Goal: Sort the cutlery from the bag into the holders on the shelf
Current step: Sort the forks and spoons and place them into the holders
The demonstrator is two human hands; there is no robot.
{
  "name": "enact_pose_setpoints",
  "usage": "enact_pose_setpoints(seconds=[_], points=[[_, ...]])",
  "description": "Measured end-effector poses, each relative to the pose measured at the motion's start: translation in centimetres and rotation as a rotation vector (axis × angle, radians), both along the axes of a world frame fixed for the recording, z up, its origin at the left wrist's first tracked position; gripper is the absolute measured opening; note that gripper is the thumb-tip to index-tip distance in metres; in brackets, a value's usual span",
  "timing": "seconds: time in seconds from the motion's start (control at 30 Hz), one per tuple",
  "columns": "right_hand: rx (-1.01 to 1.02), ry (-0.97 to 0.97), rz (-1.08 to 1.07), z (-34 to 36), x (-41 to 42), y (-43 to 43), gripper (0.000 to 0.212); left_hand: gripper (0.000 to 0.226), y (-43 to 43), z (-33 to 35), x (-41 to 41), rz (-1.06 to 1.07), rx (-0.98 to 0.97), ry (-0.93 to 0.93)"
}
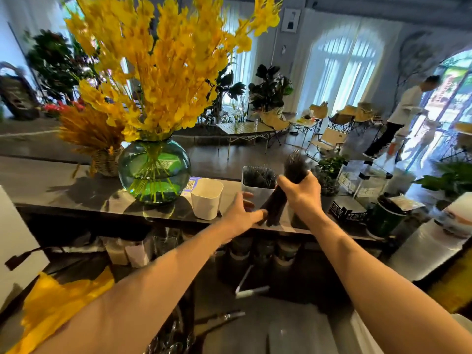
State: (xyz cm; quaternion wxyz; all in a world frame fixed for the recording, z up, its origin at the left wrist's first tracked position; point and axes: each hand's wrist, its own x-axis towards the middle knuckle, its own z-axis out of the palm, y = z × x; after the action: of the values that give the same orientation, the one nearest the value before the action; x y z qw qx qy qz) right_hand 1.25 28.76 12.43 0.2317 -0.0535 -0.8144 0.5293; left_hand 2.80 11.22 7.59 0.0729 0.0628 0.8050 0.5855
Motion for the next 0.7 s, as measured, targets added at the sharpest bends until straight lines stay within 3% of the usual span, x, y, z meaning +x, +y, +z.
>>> enact_pose_setpoints(seconds=[0.1, 0.27, 0.6, 0.7], points=[[-0.034, 0.051, -0.049, 1.6, -2.5, -0.5, 0.03, 0.031, -0.9, 1.2, -2.7, 0.139, 0.014, 0.037], [-0.129, 0.126, -0.014, 3.1, -6.7, -2.8, 0.037, 0.04, -1.8, 2.6, -6.2, 0.239, 0.015, 0.09], [-0.09, 0.2, -0.086, 2.6, -11.2, -3.5, 0.037, 0.046, -0.7, 1.8, -10.7, 0.145, 0.027, 0.139], [0.001, 0.213, -0.074, 2.3, -11.8, -3.2, 0.036, 0.043, -0.4, 1.0, -11.3, 0.141, 0.009, 0.169]])
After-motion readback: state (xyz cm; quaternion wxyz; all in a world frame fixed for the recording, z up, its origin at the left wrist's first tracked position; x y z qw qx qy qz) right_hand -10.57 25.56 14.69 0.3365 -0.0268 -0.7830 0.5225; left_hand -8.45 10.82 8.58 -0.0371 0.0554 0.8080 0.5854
